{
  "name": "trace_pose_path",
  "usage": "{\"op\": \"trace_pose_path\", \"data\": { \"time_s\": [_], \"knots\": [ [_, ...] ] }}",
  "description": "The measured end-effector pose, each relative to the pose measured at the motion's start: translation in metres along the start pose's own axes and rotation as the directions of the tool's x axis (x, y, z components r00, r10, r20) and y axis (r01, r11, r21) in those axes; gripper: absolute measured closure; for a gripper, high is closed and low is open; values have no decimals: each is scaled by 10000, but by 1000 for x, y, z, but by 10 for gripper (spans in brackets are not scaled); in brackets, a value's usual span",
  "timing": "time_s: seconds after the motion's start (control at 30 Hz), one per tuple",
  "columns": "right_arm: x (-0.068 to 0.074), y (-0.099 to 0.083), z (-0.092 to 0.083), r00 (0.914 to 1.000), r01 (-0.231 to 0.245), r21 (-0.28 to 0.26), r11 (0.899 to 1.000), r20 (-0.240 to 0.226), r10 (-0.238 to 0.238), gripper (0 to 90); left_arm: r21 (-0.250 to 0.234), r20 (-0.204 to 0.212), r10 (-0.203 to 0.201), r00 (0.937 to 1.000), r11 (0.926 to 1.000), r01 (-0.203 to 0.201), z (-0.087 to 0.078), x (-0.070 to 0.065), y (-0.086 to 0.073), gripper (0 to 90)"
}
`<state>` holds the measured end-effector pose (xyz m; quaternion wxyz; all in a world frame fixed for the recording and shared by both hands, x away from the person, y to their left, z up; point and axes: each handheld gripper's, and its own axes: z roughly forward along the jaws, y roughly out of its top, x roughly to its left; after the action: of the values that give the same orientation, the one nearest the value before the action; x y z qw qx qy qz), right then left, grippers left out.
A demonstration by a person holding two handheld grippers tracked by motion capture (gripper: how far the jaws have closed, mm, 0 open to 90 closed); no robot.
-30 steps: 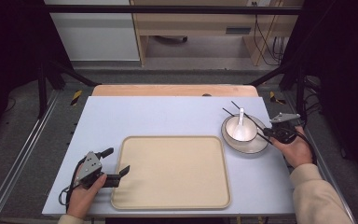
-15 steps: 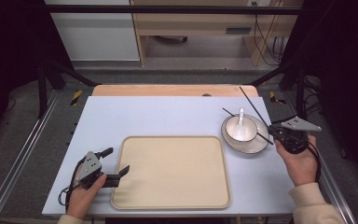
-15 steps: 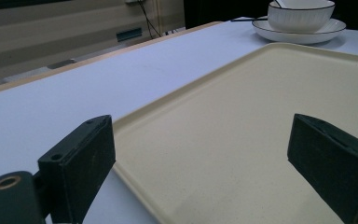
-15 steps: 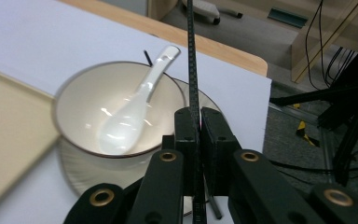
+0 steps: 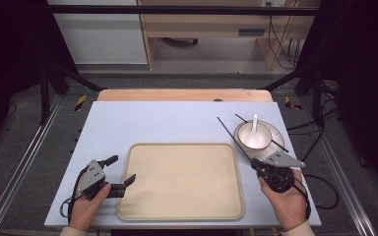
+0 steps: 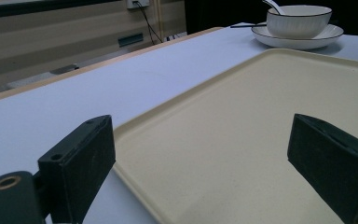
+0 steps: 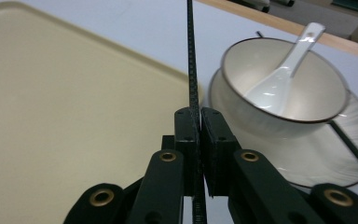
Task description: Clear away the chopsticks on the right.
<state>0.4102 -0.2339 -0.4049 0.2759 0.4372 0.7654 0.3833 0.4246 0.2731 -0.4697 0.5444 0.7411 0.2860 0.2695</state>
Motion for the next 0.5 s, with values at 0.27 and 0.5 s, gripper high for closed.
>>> {"op": "trace_pose_path", "data": {
  "time_s": [0.27, 0.5],
  "knots": [
    [38, -15, 13, 9973, 16, 278, 9996, -732, 5, 857, -71, 5, -1, 10000, 10000, 1, 0, -1, 1, 72],
    [57, -23, 18, 9963, 17, 558, 9984, -862, 31, 857, -87, 11, -27, 10000, 10000, 27, 0, 0, 1, 72]
  ]
}}
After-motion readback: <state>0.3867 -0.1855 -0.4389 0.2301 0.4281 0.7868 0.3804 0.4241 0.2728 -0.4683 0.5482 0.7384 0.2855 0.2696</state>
